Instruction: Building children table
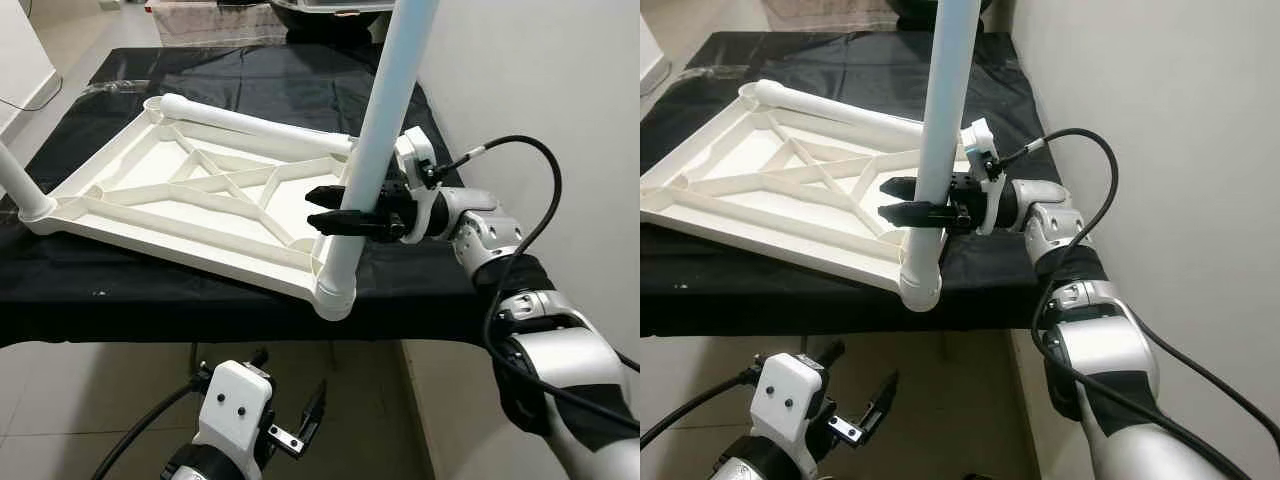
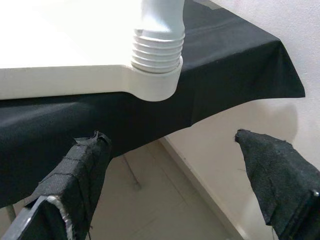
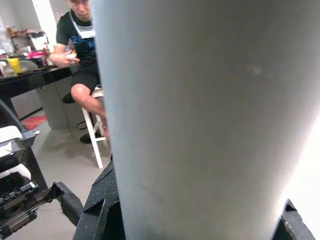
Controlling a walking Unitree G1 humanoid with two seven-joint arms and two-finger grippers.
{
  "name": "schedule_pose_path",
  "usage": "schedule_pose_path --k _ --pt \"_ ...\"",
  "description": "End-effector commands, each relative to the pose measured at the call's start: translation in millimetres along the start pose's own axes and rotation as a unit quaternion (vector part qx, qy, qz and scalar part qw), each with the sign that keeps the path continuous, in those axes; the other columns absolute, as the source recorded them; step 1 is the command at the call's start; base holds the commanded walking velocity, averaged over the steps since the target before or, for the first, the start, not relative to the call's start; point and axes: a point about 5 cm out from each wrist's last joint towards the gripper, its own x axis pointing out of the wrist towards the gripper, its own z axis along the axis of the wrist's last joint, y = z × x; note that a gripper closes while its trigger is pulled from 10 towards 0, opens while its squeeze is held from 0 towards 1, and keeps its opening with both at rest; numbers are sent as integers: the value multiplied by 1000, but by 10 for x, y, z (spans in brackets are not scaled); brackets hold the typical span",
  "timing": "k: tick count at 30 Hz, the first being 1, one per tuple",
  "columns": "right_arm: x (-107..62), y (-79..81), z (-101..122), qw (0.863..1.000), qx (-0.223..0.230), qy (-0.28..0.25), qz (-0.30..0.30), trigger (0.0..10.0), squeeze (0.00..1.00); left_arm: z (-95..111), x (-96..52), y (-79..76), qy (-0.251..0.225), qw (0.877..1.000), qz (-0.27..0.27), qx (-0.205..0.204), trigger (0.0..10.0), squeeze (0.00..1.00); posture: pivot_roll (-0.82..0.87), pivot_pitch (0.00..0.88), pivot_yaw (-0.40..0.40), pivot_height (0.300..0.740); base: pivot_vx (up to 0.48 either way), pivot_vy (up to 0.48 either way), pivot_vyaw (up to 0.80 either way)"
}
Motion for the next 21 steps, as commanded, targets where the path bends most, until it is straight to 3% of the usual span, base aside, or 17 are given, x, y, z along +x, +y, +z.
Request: schedule_pose_path --k 1,14,21 --pt "77 56 -239 999 25 41 20 10000 0 -12 -16 -16 7 1000 -1 1 10000 0 137 227 -46 740 0 0 0" --pt "229 60 -372 994 3 108 29 10000 0 -11 -18 -27 6 1000 2 2 10000 0 134 230 -49 740 0 0 0" --pt "273 -12 -312 995 -5 98 -7 10000 0 1 -26 -43 6 1000 4 0 10000 0 136 239 -56 740 0 0 0"
